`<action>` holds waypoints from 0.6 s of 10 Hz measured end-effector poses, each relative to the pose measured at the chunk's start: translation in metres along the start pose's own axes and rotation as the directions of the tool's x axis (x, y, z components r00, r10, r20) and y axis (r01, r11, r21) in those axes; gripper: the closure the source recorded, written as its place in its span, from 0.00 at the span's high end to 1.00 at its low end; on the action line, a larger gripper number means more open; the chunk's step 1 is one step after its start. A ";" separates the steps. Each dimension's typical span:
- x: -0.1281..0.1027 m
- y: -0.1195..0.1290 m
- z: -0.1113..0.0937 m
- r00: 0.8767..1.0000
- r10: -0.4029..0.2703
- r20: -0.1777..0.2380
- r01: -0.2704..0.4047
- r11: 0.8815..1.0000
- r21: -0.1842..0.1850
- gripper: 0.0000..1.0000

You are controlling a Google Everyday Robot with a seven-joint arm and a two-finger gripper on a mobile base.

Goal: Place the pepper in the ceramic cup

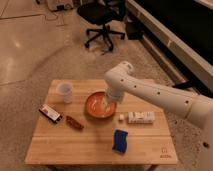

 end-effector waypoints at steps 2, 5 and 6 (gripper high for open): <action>0.001 -0.001 0.000 1.000 0.002 0.000 -0.002 1.000 0.000 0.66; 0.001 -0.002 0.000 1.000 0.003 0.000 -0.003 1.000 0.000 0.66; 0.001 -0.001 0.000 1.000 0.003 0.000 -0.003 1.000 0.000 0.66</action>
